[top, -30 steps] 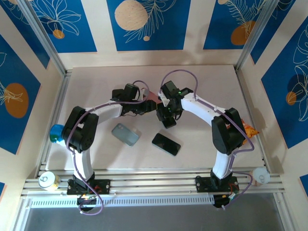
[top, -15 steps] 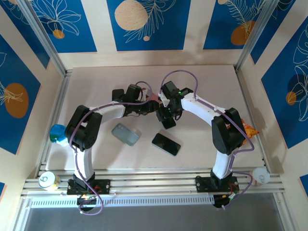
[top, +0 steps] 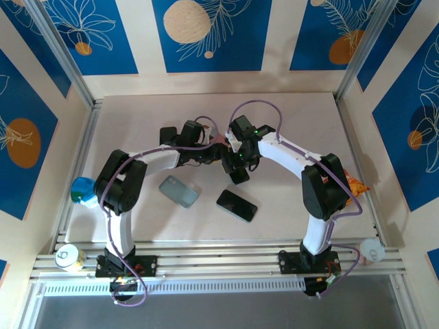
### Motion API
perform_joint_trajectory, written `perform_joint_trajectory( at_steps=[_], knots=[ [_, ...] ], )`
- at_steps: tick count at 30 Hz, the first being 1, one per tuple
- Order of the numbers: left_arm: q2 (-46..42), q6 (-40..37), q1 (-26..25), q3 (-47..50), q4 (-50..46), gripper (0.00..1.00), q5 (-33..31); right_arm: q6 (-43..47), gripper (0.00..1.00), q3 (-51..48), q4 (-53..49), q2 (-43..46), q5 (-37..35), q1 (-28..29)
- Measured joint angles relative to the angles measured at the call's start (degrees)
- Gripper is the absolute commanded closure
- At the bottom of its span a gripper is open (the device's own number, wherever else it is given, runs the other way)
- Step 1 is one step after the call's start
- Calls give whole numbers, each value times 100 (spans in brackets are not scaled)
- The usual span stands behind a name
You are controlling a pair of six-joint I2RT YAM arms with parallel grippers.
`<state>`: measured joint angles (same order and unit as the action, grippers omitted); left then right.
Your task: Put the phone into the phone case
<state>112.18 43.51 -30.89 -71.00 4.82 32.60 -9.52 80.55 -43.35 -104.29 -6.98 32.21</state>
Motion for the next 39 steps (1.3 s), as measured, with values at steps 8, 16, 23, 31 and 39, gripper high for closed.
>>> perform_joint_trajectory(
  at_steps=[8,16,23,31,39],
  knots=[
    [42,114,-26,0,153,68,42,-7,50,0,-7,0,0,0],
    [55,146,-37,0,205,71,81,-50,51,0,-44,0,9,-2],
    [55,186,-37,-20,221,85,144,-81,52,0,-70,0,17,-7],
    [192,164,-79,-63,310,100,96,-153,49,7,-20,15,234,7],
    [188,428,-79,164,715,100,-48,-437,29,-610,389,503,732,-256]
  ],
)
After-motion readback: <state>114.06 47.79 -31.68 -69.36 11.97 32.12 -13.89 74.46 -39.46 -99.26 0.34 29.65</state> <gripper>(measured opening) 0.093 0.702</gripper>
